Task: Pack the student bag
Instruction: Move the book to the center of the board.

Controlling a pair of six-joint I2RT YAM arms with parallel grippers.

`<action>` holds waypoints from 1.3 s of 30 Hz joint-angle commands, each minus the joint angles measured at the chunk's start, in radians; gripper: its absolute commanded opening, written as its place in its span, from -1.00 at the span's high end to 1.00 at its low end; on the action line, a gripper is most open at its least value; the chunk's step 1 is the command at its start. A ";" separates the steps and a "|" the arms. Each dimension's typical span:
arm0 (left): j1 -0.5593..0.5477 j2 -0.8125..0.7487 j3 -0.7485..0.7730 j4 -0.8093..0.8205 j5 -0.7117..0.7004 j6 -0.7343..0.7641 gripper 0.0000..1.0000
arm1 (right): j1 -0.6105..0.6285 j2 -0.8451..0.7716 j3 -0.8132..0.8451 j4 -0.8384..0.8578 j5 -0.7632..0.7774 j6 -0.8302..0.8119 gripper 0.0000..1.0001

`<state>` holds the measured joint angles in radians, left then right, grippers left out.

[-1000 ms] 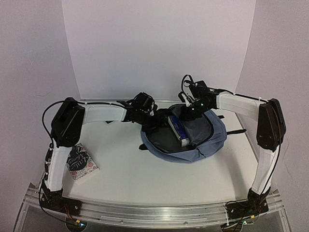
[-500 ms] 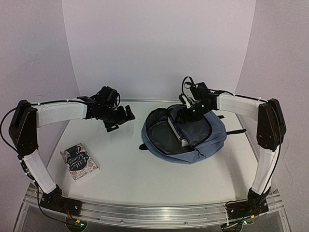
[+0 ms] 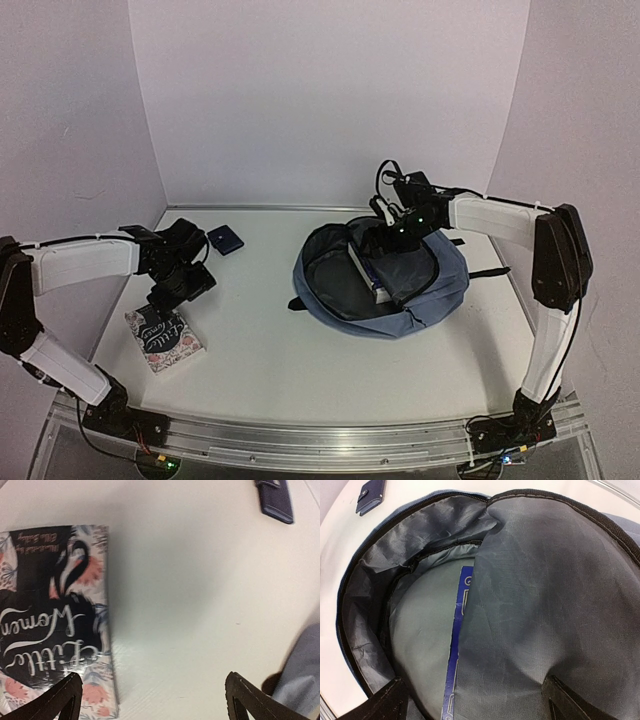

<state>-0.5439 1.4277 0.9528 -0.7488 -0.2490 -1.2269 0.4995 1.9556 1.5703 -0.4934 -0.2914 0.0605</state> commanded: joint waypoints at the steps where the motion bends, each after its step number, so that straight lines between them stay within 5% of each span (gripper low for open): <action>1: 0.042 -0.067 -0.063 -0.110 -0.056 -0.148 -0.99 | -0.005 -0.040 -0.002 -0.001 -0.001 0.001 -0.85; 10: 0.111 -0.214 -0.176 -0.211 -0.088 -0.236 -0.99 | -0.004 -0.033 -0.005 -0.002 0.001 0.002 -0.85; 21: 0.217 -0.237 -0.341 -0.056 0.022 -0.196 -0.99 | -0.004 -0.038 0.006 -0.006 -0.016 -0.001 -0.97; 30: 0.269 -0.176 -0.385 0.207 0.056 0.019 -0.99 | -0.003 -0.064 0.007 -0.039 -0.051 -0.032 -0.97; 39: 0.273 0.021 -0.274 0.482 0.325 0.440 -0.99 | -0.003 -0.076 0.100 -0.157 -0.212 -0.119 -0.96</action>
<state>-0.2682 1.3612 0.6207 -0.4908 -0.1177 -1.0197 0.4995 1.9435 1.6006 -0.5866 -0.4116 -0.0121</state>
